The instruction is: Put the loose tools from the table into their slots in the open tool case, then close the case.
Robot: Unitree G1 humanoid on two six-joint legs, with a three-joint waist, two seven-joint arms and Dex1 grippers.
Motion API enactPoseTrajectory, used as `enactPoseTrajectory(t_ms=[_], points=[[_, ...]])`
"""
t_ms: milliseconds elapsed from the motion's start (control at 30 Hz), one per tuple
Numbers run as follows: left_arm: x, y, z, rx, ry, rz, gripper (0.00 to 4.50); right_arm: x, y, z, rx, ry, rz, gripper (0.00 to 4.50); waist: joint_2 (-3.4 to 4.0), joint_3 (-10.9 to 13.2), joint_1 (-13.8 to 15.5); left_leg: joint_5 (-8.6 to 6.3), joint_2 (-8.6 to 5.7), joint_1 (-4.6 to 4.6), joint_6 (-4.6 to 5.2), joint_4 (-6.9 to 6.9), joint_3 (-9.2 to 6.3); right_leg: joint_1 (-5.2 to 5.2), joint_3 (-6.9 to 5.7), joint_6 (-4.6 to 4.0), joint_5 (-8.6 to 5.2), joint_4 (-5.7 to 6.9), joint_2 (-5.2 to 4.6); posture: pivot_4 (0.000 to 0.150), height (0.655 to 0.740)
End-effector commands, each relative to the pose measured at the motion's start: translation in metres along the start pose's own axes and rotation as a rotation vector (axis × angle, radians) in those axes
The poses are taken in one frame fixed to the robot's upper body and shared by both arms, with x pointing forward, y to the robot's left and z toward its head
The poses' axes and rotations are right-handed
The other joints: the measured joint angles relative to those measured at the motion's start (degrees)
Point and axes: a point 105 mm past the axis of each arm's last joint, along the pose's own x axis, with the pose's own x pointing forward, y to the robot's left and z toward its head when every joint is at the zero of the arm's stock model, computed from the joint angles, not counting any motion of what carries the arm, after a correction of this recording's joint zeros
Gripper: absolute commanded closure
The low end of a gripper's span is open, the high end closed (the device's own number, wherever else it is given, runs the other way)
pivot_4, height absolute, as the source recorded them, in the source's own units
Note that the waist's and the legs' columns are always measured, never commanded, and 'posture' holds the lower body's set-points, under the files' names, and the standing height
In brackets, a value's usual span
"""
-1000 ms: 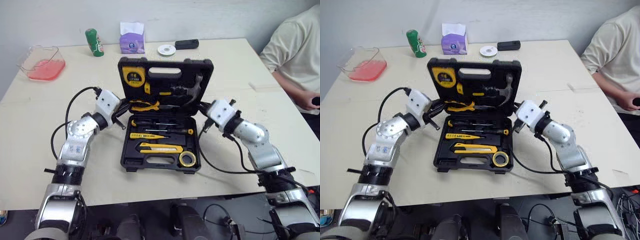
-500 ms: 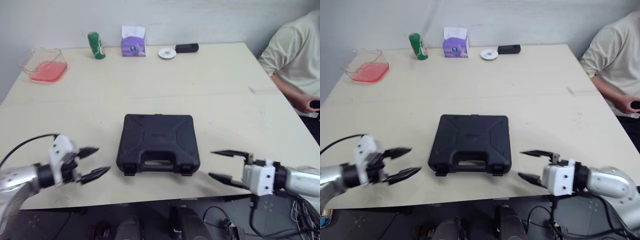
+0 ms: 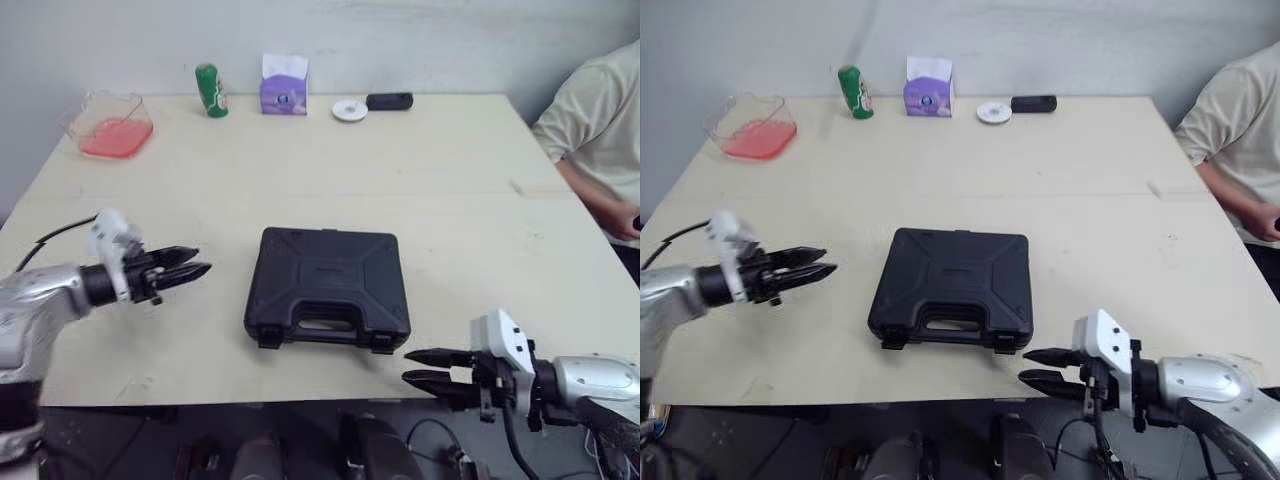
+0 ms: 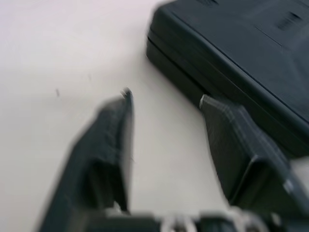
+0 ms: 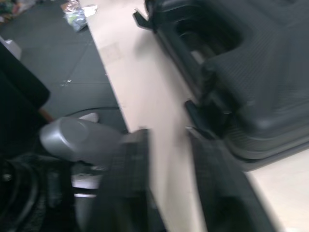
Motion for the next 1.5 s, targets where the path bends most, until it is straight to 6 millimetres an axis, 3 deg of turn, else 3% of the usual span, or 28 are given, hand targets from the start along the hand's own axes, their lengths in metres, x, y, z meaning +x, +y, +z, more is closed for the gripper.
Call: enactPoseTrajectory(t_ms=[33,200,333,467,667,833,967,1133,1233,1300,1500], points=[[0.033,0.022,0.004,0.058,0.061,0.083,4.31,0.010,-0.008,-0.008,0.017,0.021,-0.047,4.50,-0.13,0.0,0.0,0.02,-0.03,-0.10,0.03,0.03,0.02,-0.09,-0.01,0.06,0.04,0.00,-0.01,0.150,0.7400],[0.090,0.014,0.029,0.142,0.048,0.005,4.45,0.022,-0.023,-0.007,-0.006,0.000,-0.131,4.50,-0.37,-0.1,0.1,0.04,-0.04,-0.53,0.05,0.22,0.22,-0.52,0.03,0.13,0.03,0.03,0.08,0.150,0.7400],[0.109,0.011,0.034,0.174,0.043,-0.035,4.45,0.024,-0.028,0.002,0.003,-0.043,-0.169,4.50,-0.37,0.0,-0.3,0.05,-0.14,-0.96,0.02,0.53,0.30,-0.95,-0.20,0.17,0.07,0.18,0.24,0.150,0.7400],[0.126,-0.009,0.036,0.227,0.056,-0.156,4.45,0.019,-0.038,0.004,-0.005,-0.049,-0.228,4.50,-0.37,0.0,-0.1,0.07,-0.07,-1.01,-0.04,0.74,0.27,-0.95,-0.37,0.13,0.09,0.30,0.29,0.150,0.7400],[0.112,-0.021,0.021,0.261,0.081,-0.300,4.45,0.001,-0.060,0.002,-0.004,-0.016,-0.309,4.50,-0.36,0.0,-0.1,0.02,-0.03,-1.04,0.05,0.83,0.18,-0.93,-0.35,0.17,0.11,0.33,0.52,0.150,0.7400],[0.098,-0.026,0.015,0.250,0.070,-0.317,4.45,-0.011,-0.055,0.000,0.031,0.013,-0.243,4.50,-0.36,0.0,-0.1,0.01,0.10,-1.04,0.07,0.85,0.15,-0.93,0.04,0.18,0.12,0.33,0.53,0.150,0.7400],[0.087,-0.035,0.021,0.260,0.052,-0.351,4.45,-0.021,-0.053,-0.005,0.071,0.043,-0.231,4.50,-0.36,0.0,-0.1,0.01,0.17,-1.05,0.07,0.84,0.12,-0.93,0.13,0.17,0.11,0.32,0.58,0.150,0.7400],[0.074,-0.041,0.057,0.332,0.018,-0.379,4.45,-0.040,-0.053,-0.018,0.108,0.090,-0.294,4.50,-0.36,0.0,0.4,0.01,0.11,-1.04,0.07,0.88,0.11,-0.91,0.20,0.17,0.11,0.37,0.59,0.150,0.7400],[0.079,-0.070,0.094,0.336,-0.040,-0.501,4.45,-0.048,-0.056,-0.021,0.119,0.095,-0.354,4.50,-0.36,0.0,1.0,0.01,0.05,-1.06,0.08,0.94,0.11,-0.91,0.22,0.22,0.14,0.37,0.67,0.150,0.7400],[0.091,-0.096,0.105,0.373,-0.067,-0.575,4.45,-0.049,-0.058,-0.018,0.119,0.082,-0.373,4.50,-0.34,-0.1,1.3,0.01,0.04,-1.06,0.08,0.95,0.10,-0.88,0.24,0.23,0.14,0.37,0.68,0.150,0.7400],[0.137,-0.170,0.101,0.410,-0.085,-0.758,4.45,-0.047,-0.062,-0.008,0.106,0.036,-0.414,4.50,-0.27,-0.1,1.1,0.01,-0.06,-1.04,0.12,0.98,0.15,-0.83,0.38,0.33,0.20,0.33,0.74,0.150,0.7400]])
